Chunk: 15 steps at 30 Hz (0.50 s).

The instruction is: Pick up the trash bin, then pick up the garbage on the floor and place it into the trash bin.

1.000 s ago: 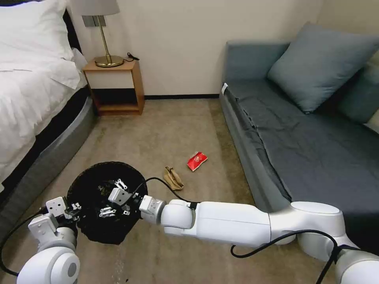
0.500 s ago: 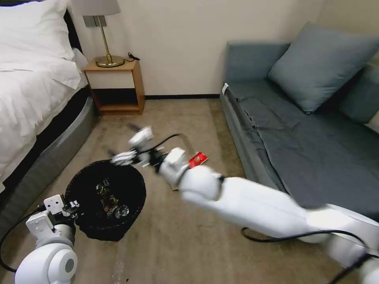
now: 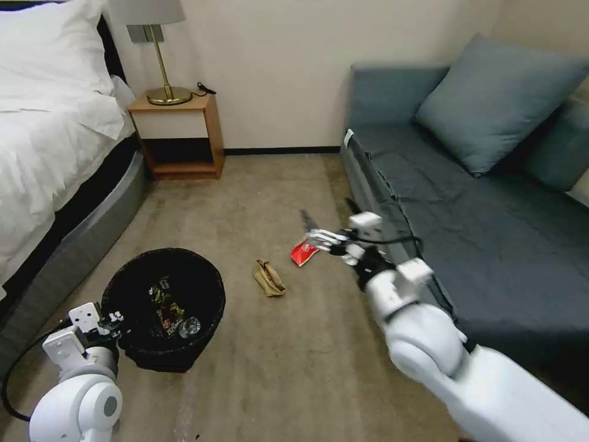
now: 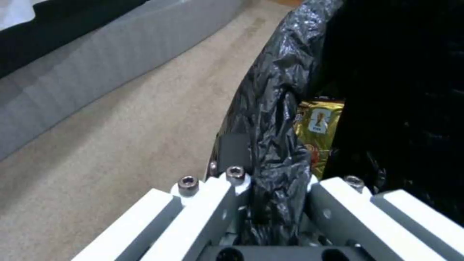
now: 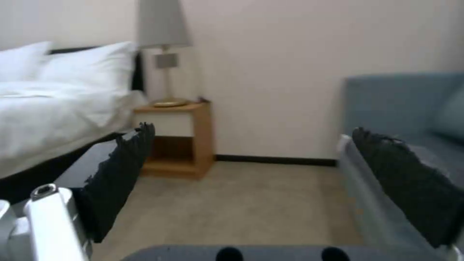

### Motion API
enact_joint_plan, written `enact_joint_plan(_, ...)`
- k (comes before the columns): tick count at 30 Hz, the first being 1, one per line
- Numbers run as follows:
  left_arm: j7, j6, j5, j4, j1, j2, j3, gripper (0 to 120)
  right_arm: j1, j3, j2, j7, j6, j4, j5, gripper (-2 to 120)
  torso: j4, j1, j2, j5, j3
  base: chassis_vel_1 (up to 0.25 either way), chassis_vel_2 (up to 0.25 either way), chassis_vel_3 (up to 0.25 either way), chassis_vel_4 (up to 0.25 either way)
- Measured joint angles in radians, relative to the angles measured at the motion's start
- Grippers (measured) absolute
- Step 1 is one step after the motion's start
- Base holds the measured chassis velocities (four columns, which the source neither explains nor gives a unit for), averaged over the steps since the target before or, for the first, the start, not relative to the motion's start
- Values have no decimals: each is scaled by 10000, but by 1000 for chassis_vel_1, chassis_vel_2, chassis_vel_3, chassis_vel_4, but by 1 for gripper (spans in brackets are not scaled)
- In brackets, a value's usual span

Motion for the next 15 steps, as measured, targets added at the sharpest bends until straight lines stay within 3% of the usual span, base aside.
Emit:
enact_joint_plan(1, 0, 0, 0, 0, 0, 0, 0, 2, 0, 0, 0, 0, 0, 0, 0, 100, 0, 0, 0, 0, 0, 0, 0, 0, 0)
enact_joint_plan(5, 3, -27, 55, 6, -6, -20, 81, 2, -2084, 846, 716, -8, 135, 297, -1113, 100, -4, 0, 0, -2, 0, 0, 0, 0, 0)
enact_joint_plan(15, 15, -49, 52, 67, -99, 35, 3, 2, -3651, 1089, 1657, -606, 893, 307, -3004, 100, -2, -1, 1, -4, 0, 0, 0, 0, 0)
